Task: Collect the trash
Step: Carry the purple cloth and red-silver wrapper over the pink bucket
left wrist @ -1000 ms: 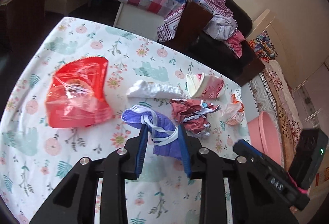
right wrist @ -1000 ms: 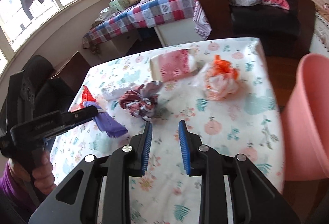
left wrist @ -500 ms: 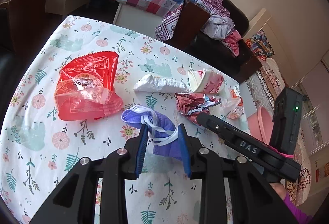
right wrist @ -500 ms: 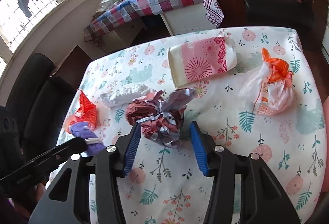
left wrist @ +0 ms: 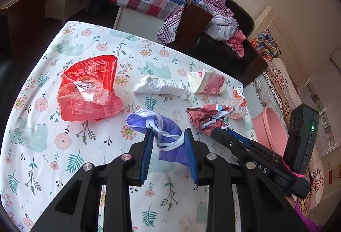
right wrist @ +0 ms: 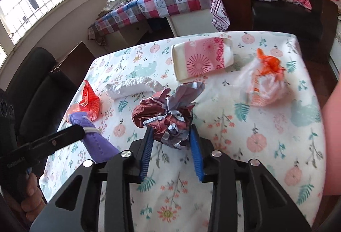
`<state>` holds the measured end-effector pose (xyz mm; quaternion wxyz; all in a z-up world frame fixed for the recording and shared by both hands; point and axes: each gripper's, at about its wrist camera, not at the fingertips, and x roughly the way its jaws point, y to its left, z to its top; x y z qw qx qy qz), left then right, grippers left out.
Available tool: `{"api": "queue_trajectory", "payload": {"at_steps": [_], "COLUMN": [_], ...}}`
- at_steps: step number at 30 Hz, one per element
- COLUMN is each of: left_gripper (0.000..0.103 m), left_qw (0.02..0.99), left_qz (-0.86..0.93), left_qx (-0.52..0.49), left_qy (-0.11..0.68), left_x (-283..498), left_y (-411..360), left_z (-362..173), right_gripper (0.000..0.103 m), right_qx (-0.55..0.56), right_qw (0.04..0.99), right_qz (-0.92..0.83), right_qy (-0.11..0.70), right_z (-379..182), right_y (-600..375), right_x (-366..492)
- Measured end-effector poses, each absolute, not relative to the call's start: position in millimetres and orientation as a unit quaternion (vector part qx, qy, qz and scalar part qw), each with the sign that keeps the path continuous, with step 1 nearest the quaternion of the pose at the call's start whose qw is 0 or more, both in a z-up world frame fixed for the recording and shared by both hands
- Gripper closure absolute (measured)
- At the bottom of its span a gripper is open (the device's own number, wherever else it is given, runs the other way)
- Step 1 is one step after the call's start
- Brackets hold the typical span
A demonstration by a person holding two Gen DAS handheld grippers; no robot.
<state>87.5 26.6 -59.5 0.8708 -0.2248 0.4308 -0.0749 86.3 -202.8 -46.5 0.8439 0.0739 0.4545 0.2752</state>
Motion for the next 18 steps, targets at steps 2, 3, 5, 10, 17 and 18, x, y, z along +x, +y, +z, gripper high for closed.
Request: {"api": "queue_trajectory", "payload": {"at_steps": [2,3,5,10,17,18], "left_gripper": [0.074,0.074,0.074,0.074,0.074,0.074], "left_qw": [0.874,0.876,0.88,0.886,0.887,0.887], "left_qz": [-0.08,-0.083,-0.088,-0.109,-0.144,-0.151], "left_qx": [-0.219,-0.215,-0.203,-0.18,-0.148,-0.143], "left_qy": [0.427,0.425,0.42,0.413,0.412,0.411], "left_x": [85.2,84.0,81.2,75.6,77.7,78.6], "left_y": [22.2,20.1,13.0,-7.8,-46.4,-52.7], "left_z": [-55.7,-53.5,-48.6,-38.1,-28.7,-27.1], "right_gripper": [0.068,0.068,0.068,0.068,0.068,0.068], "right_qx": [0.071,0.069,0.064,0.049,0.053,0.055], "right_qw": [0.851,0.854,0.864,0.889,0.911,0.913], "right_qz": [0.271,0.267,0.257,0.224,0.179,0.17], "right_qy": [0.445,0.441,0.428,0.397,0.369,0.366], "right_z": [-40.5,-37.6,-30.7,-15.7,-0.3,1.6], "right_y": [-213.4,-218.6,-230.7,-261.2,-304.0,-312.3], "right_x": [75.6,70.3,58.4,33.6,12.7,10.7]}}
